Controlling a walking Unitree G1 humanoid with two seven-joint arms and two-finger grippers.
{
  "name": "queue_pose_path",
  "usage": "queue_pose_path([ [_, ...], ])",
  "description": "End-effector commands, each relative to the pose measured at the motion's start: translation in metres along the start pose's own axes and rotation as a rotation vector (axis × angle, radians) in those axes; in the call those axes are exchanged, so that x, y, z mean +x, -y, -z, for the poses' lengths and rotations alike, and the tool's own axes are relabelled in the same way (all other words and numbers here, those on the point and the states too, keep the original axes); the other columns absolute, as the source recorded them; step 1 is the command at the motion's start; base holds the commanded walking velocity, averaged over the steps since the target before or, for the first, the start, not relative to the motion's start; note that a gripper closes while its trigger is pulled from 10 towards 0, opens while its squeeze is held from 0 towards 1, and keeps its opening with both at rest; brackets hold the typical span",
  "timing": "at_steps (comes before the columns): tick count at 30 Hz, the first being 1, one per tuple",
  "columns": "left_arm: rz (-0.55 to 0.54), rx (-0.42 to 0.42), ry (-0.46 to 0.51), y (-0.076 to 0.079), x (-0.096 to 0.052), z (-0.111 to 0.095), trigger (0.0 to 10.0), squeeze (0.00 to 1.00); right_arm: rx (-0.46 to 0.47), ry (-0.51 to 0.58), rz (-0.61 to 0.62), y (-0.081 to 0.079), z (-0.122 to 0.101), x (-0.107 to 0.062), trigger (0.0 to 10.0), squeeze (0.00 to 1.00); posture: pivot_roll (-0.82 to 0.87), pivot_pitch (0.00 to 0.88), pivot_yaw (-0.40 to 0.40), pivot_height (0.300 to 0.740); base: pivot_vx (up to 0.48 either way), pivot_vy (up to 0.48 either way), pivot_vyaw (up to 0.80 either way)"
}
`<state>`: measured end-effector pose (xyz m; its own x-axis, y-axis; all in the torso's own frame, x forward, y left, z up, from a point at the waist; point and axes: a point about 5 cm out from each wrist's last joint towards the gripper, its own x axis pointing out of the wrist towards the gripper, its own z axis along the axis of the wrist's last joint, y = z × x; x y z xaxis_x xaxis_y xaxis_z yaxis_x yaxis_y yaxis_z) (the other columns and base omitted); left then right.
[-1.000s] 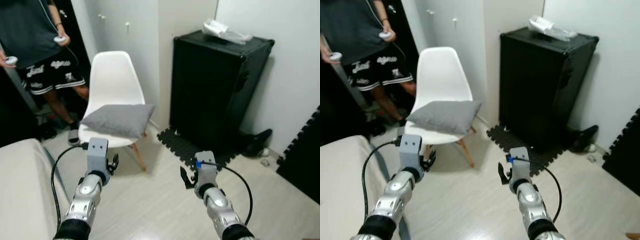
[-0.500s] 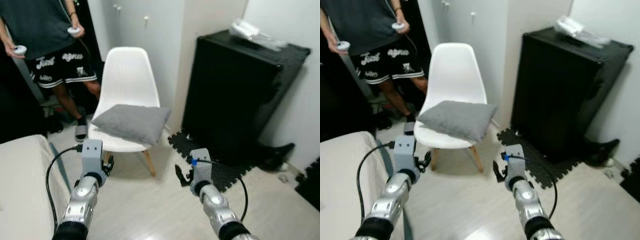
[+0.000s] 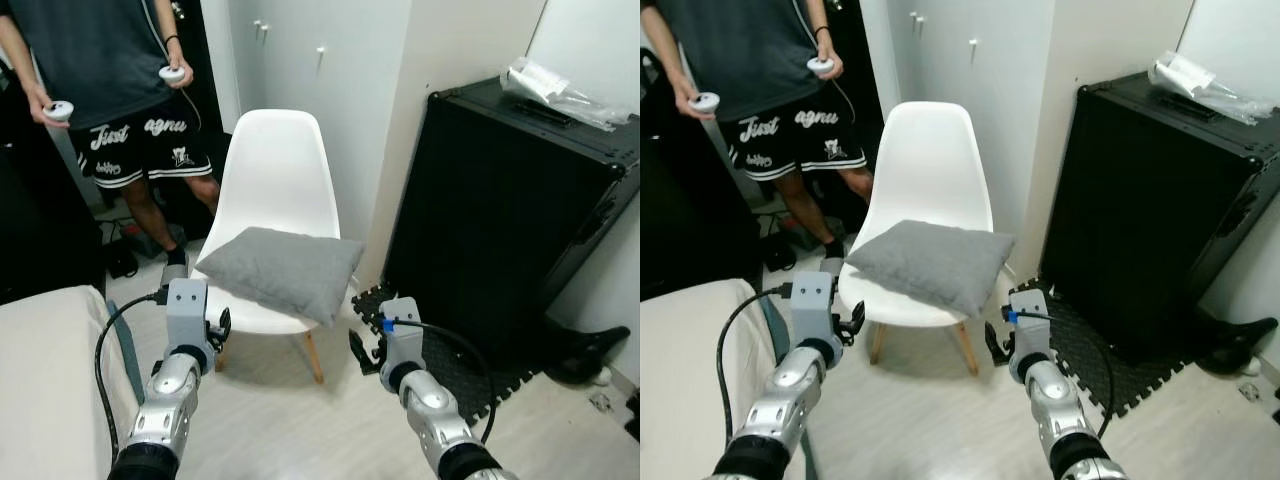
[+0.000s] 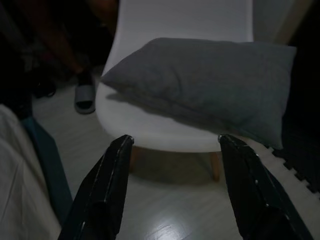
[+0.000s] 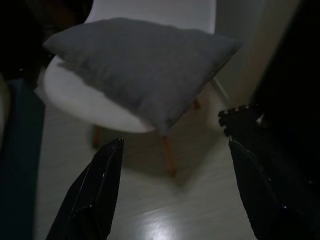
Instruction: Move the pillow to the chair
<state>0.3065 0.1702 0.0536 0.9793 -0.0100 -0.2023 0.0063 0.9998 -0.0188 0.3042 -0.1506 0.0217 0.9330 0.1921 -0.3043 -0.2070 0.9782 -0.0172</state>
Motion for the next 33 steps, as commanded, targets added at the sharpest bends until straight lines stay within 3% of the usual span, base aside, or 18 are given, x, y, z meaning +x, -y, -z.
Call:
queue_pose_path([
  [1, -0.004, 0.008, -0.006, -0.0013, -0.0011, 0.0018, 10.0, 0.0, 0.008, -0.02, -0.007, -0.0021, 0.0041, -0.0006, 10.0, 0.0, 0.0, 0.032, 0.022, 0.74, 0.311, 0.0, 0.0],
  [13, -0.006, 0.003, -0.006, -0.0024, -0.0013, 0.0017, 10.0, 0.0, 0.037, -0.013, -0.019, -0.0019, 0.0036, -0.0011, 10.0, 0.0, 0.0, 0.035, 0.02, 0.74, 0.311, 0.0, 0.0],
  [19, -0.004, 0.001, -0.004, -0.0019, -0.0012, 0.0012, 10.0, 0.0, 0.026, -0.019, -0.018, -0.0013, 0.0039, -0.0011, 10.0, 0.0, 0.0, 0.039, 0.021, 0.74, 0.311, 0.0, -0.67],
  [33, -0.007, -0.002, -0.002, -0.0026, -0.0002, -0.0003, 10.0, 0.0, 0.021, -0.02, -0.025, -0.0018, 0.0033, -0.0004, 10.0, 0.0, 0.0, 0.045, 0.02, 0.74, 0.31, 0.0, 0.0],
])
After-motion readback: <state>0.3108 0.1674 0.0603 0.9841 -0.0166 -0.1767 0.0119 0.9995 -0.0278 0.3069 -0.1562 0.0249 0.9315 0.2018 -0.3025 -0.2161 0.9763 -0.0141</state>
